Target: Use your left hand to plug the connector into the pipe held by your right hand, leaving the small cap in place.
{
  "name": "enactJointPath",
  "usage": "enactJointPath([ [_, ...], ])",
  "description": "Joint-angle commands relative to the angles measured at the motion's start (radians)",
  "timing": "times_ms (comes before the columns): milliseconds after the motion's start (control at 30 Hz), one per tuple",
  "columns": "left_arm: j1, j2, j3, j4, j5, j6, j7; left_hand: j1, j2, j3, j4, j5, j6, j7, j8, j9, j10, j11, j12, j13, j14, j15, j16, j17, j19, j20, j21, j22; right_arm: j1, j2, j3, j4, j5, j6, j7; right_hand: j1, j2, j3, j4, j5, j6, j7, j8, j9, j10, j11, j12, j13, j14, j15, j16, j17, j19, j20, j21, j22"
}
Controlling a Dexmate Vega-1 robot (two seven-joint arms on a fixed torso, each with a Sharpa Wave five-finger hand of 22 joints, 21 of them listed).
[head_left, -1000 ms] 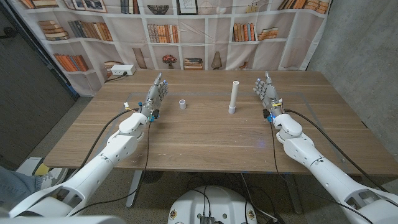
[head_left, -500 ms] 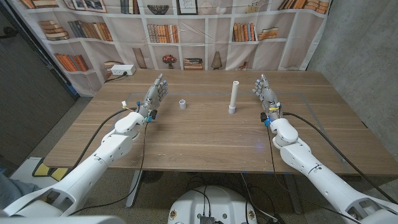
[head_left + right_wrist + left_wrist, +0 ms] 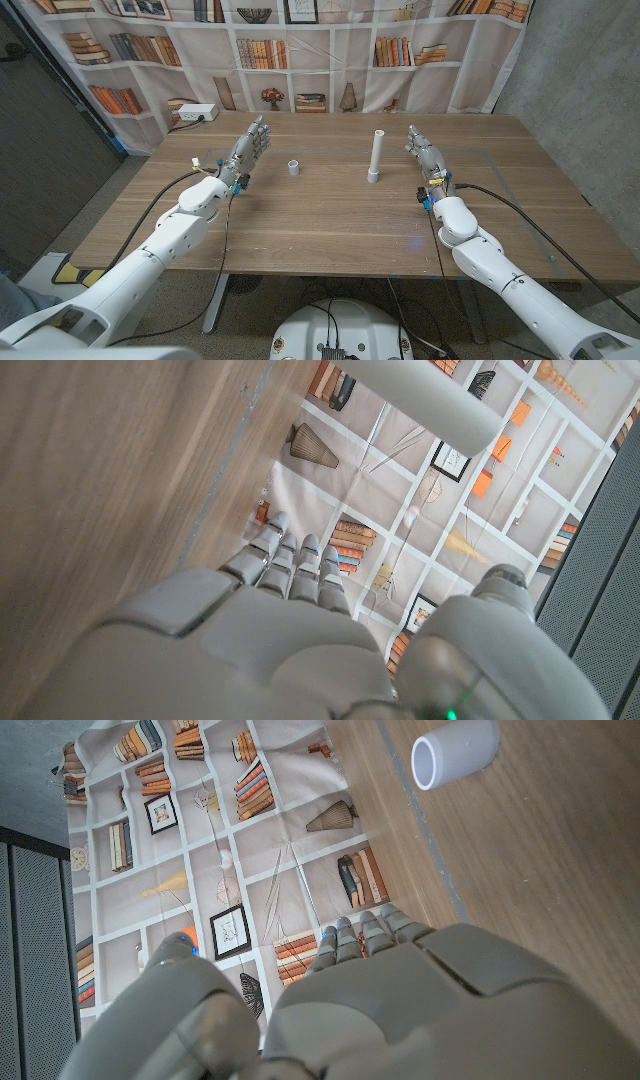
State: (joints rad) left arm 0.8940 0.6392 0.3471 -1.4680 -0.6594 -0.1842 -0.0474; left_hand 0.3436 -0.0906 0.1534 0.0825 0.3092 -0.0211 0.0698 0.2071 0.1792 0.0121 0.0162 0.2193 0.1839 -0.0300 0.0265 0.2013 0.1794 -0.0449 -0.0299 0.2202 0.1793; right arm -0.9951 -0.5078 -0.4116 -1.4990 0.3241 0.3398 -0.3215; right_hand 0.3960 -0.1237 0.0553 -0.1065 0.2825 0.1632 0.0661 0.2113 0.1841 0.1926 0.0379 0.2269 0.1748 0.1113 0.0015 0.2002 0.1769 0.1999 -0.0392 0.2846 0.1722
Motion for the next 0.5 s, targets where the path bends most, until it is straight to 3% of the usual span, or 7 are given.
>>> enactJointPath([
  [33,0.004,0.013,-0.004,-0.02,0.003,-0.001,-0.004,0.013,0.001,0.002,-0.007,0.006,0.007,0.005,0.007,0.005,0.005,0.004,0.003,0.005,0.0,-0.001,0.0,0.005,-0.002,-0.023,-0.001,0.004,-0.028,-0.002,-0.02,-0.046,-0.145,-0.028,-0.107,0.026,0.001,0.003,-0.016,0.013,0.014,0.001,0.01,0.001,0.017,0.0,0.005,0.004,0.018,-0.001,-0.001,0.001,0.019,-0.057,-0.003,0.003],
  [500,-0.011,0.01,0.004,-0.014,0.017,-0.014,-0.015,0.03,0.006,0.005,-0.016,0.002,0.012,0.007,0.005,0.006,0.003,0.003,-0.001,0.005,-0.002,-0.003,-0.003,0.005,-0.006,-0.021,-0.004,0.005,-0.016,-0.013,-0.054,-0.067,-0.284,-0.105,-0.175,0.119,-0.004,0.01,-0.05,0.041,0.035,-0.019,0.01,0.002,0.039,-0.011,0.002,0.004,0.044,-0.033,-0.005,0.001,0.065,-0.079,-0.011,0.003],
])
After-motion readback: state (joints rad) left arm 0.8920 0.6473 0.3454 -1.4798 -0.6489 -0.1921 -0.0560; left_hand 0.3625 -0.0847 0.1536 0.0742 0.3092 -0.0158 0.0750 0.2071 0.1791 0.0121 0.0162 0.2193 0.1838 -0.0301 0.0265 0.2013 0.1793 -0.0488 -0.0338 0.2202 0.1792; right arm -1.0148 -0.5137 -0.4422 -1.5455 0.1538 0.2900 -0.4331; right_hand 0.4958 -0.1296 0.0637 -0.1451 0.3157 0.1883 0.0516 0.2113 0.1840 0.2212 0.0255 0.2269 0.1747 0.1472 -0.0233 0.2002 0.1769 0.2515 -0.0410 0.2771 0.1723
